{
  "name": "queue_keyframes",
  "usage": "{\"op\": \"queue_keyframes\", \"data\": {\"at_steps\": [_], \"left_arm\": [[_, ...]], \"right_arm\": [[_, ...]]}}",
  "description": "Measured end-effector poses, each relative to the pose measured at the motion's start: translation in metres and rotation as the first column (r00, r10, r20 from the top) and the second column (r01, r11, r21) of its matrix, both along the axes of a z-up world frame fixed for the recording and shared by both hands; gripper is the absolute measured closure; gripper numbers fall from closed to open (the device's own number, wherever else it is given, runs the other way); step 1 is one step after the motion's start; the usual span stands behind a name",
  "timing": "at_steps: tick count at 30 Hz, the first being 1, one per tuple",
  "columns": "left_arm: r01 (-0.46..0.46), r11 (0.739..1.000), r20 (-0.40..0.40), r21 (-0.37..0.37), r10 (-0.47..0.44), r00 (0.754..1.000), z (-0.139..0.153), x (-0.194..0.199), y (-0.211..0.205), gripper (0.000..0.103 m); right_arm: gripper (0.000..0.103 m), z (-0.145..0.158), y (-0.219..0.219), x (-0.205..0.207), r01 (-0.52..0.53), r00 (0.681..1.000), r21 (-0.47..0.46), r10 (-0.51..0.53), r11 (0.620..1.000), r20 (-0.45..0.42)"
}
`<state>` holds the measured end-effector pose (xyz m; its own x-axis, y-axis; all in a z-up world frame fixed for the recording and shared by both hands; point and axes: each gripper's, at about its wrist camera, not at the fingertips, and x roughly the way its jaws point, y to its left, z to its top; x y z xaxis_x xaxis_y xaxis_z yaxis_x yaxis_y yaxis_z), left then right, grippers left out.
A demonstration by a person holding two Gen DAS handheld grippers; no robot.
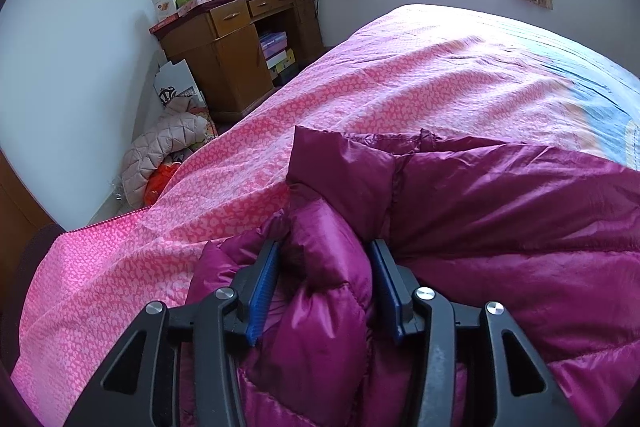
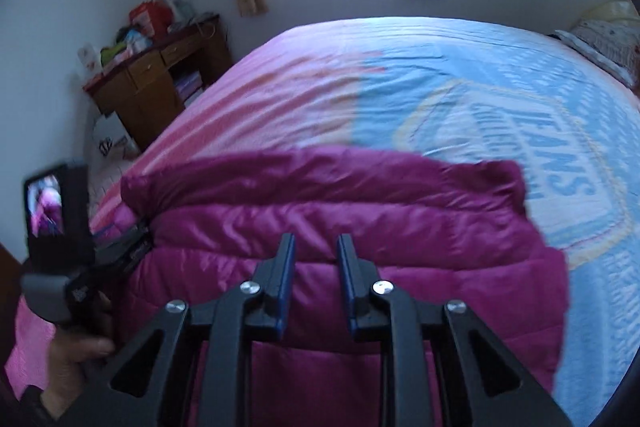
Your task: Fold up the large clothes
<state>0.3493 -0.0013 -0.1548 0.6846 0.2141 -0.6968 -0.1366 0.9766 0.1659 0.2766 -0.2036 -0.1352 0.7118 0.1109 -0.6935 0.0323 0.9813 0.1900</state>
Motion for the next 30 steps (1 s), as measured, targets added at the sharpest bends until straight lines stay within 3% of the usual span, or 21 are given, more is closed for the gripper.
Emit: {"op": "queue_keyframes", "data": {"at_steps": [3,8,13,16,17,19,22,25,27,30], "left_arm": [[0.0,1.0,-0.001,-0.016,0.0,1.0,0.0,0.0,0.002,0.053],[0.0,1.0,0.004,-0.025,0.0,1.0,0.002,-0.003,0.002,0.051],[0.023,0.993,-0.005,-0.118,-0.023,1.0,0.007,-0.013,0.017,0.047],[0.042,0.993,0.017,-0.107,-0.041,0.999,0.019,-0.034,0.025,0.047],[0.034,0.996,0.039,-0.088,-0.03,0.999,0.025,-0.045,0.028,0.044],[-0.008,0.999,0.087,-0.047,0.012,0.996,0.035,-0.067,0.036,0.028],[-0.041,0.999,0.131,-0.017,0.043,0.99,0.041,-0.089,0.05,0.025],[-0.139,0.987,0.108,0.077,0.13,0.986,0.034,-0.092,0.067,0.025],[-0.179,0.982,0.083,0.067,0.174,0.981,0.032,-0.092,0.08,0.025],[-0.234,0.972,0.101,-0.021,0.235,0.967,0.046,-0.105,0.096,0.025]], "right_arm": [[0.081,-0.031,0.009,0.002,-0.031,0.999,-0.094,0.032,0.995,0.017],[0.082,-0.036,-0.001,0.005,-0.022,1.0,-0.062,0.021,0.998,-0.012],[0.084,-0.035,-0.01,0.009,-0.016,1.0,-0.03,0.016,0.999,-0.021],[0.085,-0.035,-0.01,0.006,-0.013,1.0,-0.023,0.012,1.0,-0.021],[0.085,-0.035,-0.011,0.006,-0.013,1.0,-0.018,0.013,1.0,-0.02],[0.085,-0.036,-0.013,0.004,-0.012,1.0,-0.006,0.012,1.0,-0.019],[0.085,-0.036,-0.017,0.004,-0.012,1.0,-0.003,0.012,1.0,-0.018],[0.085,-0.037,-0.018,0.003,-0.011,1.0,-0.008,0.01,1.0,-0.018],[0.085,-0.037,-0.018,0.003,-0.01,1.0,-0.007,0.01,1.0,-0.018],[0.085,-0.037,-0.018,0.003,-0.008,1.0,-0.009,0.008,1.0,-0.018]]}}
